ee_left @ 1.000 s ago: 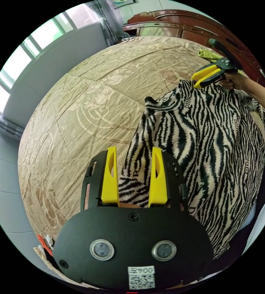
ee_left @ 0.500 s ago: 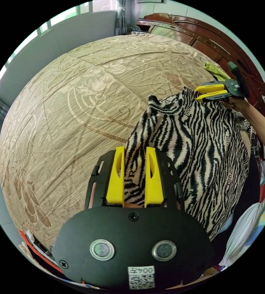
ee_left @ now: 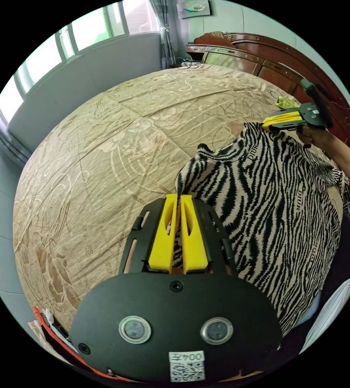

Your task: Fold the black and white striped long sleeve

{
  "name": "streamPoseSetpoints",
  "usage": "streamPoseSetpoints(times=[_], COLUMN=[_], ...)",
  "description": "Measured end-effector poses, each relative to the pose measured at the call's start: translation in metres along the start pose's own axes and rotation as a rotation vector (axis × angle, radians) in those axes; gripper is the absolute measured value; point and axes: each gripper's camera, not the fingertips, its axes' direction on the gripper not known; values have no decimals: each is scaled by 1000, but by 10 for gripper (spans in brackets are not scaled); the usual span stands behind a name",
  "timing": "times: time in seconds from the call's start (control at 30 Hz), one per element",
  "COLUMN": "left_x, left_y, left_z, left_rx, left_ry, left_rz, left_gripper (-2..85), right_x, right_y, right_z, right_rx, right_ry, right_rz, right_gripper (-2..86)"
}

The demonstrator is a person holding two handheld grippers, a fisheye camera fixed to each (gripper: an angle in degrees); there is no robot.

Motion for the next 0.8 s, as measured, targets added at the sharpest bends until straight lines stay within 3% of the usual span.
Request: streamPoseSetpoints(times=[0.13,0.3,0.37,0.47,0.57,0.67,0.8], left_x=[-3,-47,-78,-99,-71,-12,71], left_y=[0,13,31,61,83,113,159], left_z=[31,18,-10,-49,-84,-109,-119], left_rx=[-108,-43,98,272,321,280,194], left_ry=[-15,149,234,347,416,439,443], left_rz=[-1,-200,-343,-473,-414,-327,-269], left_gripper=[16,24,25,23,19,10,4], right_x=[7,44,62,83,90,89,67], right_y=[19,70,106,189,297,421,584], right_z=[28,-12,-39,-83,-132,-177,-221], right_rx=[-108,-11,57,169,264,304,220], right_ry=[-10,-46,-117,-279,-320,-296,-112], right_rz=[30,183,254,375,512,685,901], right_gripper=[35,37,32,8,-1,3,47])
